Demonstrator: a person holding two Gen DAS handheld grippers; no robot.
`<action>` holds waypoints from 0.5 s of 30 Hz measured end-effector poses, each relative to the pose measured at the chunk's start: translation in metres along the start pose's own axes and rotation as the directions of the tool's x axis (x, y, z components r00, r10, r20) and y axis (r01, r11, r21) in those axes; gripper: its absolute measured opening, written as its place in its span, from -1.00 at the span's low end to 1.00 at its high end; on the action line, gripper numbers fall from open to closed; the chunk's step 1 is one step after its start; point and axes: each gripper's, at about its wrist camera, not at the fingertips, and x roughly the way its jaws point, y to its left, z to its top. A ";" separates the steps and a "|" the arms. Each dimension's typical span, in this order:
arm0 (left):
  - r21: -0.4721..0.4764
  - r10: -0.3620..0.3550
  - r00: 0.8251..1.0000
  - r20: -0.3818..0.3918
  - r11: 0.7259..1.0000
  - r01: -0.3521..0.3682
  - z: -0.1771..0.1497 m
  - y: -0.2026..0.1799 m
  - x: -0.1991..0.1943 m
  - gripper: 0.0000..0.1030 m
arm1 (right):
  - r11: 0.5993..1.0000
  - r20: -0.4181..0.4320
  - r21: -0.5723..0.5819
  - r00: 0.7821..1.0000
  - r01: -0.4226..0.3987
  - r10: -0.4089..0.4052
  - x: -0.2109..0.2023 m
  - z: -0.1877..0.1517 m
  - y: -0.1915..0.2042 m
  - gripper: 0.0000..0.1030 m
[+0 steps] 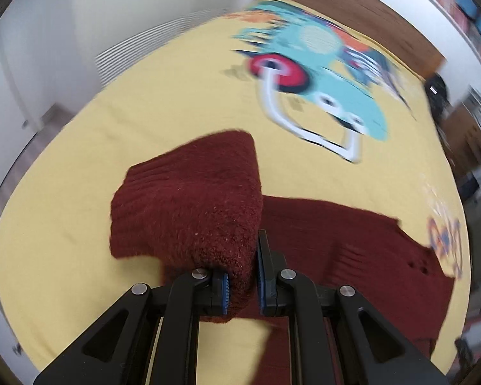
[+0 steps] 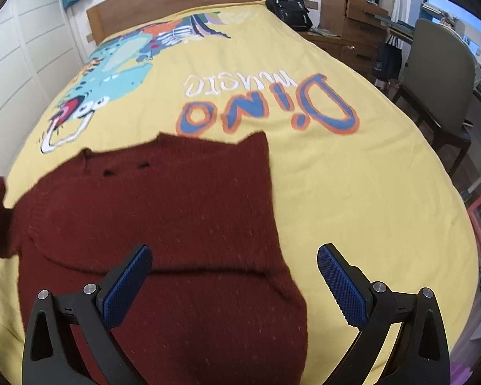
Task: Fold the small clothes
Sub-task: 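Grasp the sweater side edge with the left gripper and lift it, then fold the held side over the body with the left gripper and release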
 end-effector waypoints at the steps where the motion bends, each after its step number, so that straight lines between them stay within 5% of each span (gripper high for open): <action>1: 0.030 -0.016 1.000 -0.005 0.999 0.016 -0.005 -0.019 0.000 -0.80 | 1.000 0.003 0.001 1.000 -0.004 0.004 0.000 0.003 0.000 0.99; 10: 0.208 -0.151 0.986 -0.077 0.964 0.164 -0.026 -0.177 0.024 -0.80 | 1.000 -0.025 0.013 1.000 -0.014 0.014 -0.004 0.025 -0.016 0.99; 15: 0.316 -0.188 0.974 -0.129 0.923 0.220 -0.058 -0.252 0.040 -0.80 | 1.000 -0.034 0.024 0.999 0.011 -0.010 -0.005 0.034 -0.031 0.99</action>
